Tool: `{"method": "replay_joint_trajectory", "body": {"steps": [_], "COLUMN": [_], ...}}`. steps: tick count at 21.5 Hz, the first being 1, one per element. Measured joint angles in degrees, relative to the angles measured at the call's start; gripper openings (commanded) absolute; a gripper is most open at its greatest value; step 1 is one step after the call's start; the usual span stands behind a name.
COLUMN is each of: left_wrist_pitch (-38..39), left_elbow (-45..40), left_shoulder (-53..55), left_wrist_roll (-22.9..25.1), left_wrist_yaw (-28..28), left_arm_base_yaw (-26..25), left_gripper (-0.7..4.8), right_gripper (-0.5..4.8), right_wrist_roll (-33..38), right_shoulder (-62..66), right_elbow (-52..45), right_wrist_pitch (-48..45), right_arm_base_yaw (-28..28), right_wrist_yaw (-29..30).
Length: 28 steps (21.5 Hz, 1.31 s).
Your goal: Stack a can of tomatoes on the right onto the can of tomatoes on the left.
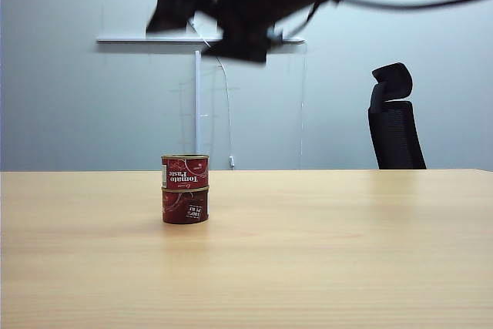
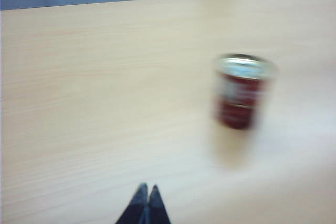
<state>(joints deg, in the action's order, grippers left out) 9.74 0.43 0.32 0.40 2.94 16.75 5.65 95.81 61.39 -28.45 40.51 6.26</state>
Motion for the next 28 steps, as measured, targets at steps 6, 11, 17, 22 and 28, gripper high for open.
{"method": "replay_joint_trajectory", "body": {"steps": [6, 11, 17, 22, 28], "left_wrist_pitch": [0.0, 0.0, -0.11, -7.39, -10.99], "left_elbow": [0.0, 0.0, 0.0, -0.13, -0.07], "left_shoulder": [0.0, 0.0, 0.0, 0.0, 0.0], "left_wrist_roll": [0.0, 0.0, 0.0, 0.0, 0.0], "left_wrist_yaw": [0.0, -0.02, 0.07, 0.07, 0.07], "left_arm_base_yaw": [-15.17, -19.76, -20.0, -19.89, -19.91], "left_gripper": [-0.04, -0.04, -0.04, -0.04, -0.04], "right_gripper": [-0.05, -0.05, -0.05, -0.05, -0.05], "right_wrist_roll": [0.2, 0.15, -1.25, -1.16, -0.94], "right_shoulder": [-10.4, -17.92, -27.02, -33.83, -42.75], "right_elbow": [0.02, 0.0, -4.46, -12.9, -26.51], "right_wrist_pitch": [0.83, 7.48, 18.88, 17.94, 17.27], "right_arm_base_yaw": [-0.28, -0.33, -0.35, -0.31, -0.33], "right_wrist_yaw": [-0.15, -3.91, -12.98, -16.39, -27.76]}}
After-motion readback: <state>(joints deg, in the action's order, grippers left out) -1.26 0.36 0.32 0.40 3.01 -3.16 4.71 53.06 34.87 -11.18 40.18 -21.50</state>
